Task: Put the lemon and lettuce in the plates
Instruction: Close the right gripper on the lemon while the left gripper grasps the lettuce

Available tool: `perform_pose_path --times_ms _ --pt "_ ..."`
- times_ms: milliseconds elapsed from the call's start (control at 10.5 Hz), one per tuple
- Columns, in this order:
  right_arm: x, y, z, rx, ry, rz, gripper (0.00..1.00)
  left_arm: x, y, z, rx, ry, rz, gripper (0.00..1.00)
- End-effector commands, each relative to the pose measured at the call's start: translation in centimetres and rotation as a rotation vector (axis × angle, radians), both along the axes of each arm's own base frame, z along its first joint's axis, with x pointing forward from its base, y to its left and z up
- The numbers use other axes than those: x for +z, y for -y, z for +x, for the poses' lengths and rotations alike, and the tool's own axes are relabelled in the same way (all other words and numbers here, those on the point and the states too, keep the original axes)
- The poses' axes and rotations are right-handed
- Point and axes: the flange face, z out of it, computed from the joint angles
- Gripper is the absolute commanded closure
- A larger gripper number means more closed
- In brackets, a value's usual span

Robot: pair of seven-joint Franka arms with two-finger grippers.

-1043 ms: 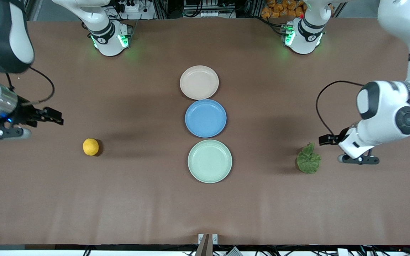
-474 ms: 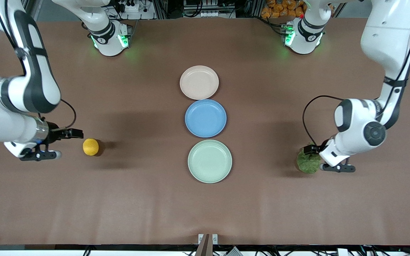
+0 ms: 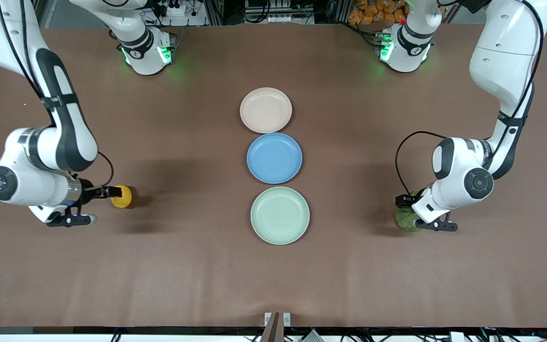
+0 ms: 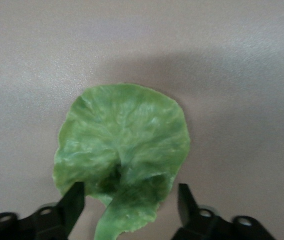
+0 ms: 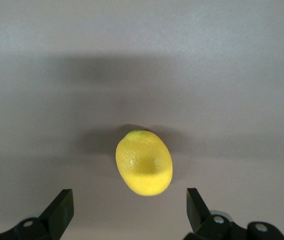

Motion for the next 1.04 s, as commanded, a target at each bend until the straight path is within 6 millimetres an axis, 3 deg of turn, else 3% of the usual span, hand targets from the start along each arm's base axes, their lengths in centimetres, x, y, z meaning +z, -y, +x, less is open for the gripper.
perform_pose_path --times_ms 0,95,284,474,759,853,948 --pt "-3.4 -0.6 0.4 0.000 -0.045 0.009 0.00 -1.0 0.0 0.6 -0.013 0.015 0.030 0.51" --pt "-4.9 -0.1 0.3 -0.002 -0.055 0.013 0.00 -1.1 0.0 0.7 -0.013 0.015 0.030 0.60" --pt "-6.6 0.0 0.1 -0.002 -0.074 0.015 0.00 -1.1 0.0 0.8 -0.012 0.017 0.030 0.98" --pt "-8.1 0.1 -0.2 -0.004 -0.094 0.016 0.00 -0.8 0.1 0.8 -0.016 0.020 0.030 1.00" --pt "-9.3 0.2 -0.3 -0.004 -0.106 0.017 0.00 1.3 0.1 1.2 -0.014 0.045 0.030 1.00" --pt "-9.6 0.2 -0.4 -0.004 -0.097 0.017 0.16 2.7 0.0 1.7 -0.013 0.061 0.030 1.00" --pt "-9.8 0.1 -0.4 -0.002 -0.100 0.017 0.78 4.1 0.4 1.9 -0.017 0.065 0.031 1.00"
